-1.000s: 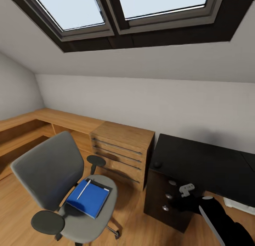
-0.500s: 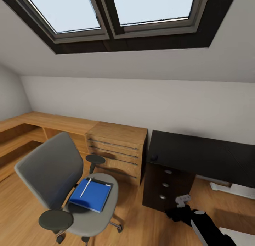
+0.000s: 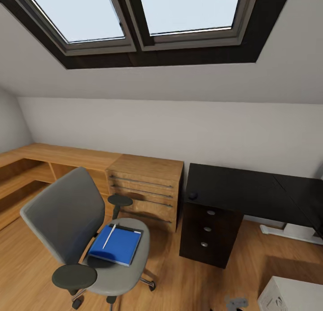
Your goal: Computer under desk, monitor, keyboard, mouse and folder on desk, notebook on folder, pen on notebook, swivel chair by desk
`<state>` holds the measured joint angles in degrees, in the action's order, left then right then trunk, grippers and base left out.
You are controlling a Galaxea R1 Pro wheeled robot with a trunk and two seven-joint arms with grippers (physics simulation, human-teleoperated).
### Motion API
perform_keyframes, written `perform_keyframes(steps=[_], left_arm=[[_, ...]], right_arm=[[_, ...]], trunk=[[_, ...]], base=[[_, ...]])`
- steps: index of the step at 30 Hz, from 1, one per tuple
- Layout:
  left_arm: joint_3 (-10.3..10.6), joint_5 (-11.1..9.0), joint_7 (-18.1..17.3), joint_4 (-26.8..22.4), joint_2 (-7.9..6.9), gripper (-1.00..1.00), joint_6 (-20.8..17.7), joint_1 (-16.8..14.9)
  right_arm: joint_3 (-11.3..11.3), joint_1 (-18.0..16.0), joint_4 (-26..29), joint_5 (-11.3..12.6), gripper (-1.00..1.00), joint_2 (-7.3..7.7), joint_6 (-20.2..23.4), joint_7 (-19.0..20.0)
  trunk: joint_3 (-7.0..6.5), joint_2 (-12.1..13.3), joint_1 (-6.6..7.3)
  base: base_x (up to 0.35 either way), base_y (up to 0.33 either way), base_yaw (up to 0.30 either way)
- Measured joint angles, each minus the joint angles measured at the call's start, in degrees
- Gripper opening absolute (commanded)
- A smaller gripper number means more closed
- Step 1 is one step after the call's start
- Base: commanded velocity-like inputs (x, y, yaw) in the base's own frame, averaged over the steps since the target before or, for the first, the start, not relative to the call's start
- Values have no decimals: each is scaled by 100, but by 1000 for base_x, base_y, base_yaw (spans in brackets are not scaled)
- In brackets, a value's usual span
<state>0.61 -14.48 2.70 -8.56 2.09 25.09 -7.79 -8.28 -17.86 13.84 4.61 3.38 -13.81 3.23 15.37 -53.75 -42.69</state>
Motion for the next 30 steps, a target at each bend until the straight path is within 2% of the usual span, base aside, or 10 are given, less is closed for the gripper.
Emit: perform_keyframes(steps=[4, 7, 24, 30], left_arm=[[0, -3, -3, 0, 0, 100, 0, 0], [0, -6, -3, 1, 0, 100, -4, 0], [0, -9, -11, 18, 14, 100, -52, 0], [-4, -11, -14, 134, 20, 100, -86, 1]], right_arm=[[12, 0, -565, 14, 100, -8, -671, -32], [14, 0, -785, 28, 100, 3, -846, -43], [30, 4, -1295, 73, 100, -34, -1090, -214], [38, 5, -1376, 83, 100, -70, -1331, -253]], trunk=[[0, 0, 0], [-1, 0, 0], [-306, 681, 373], [-414, 922, 505]], base=[[-3, 4, -3], [-1, 1, -1], [0, 0, 0], [0, 0, -1]])
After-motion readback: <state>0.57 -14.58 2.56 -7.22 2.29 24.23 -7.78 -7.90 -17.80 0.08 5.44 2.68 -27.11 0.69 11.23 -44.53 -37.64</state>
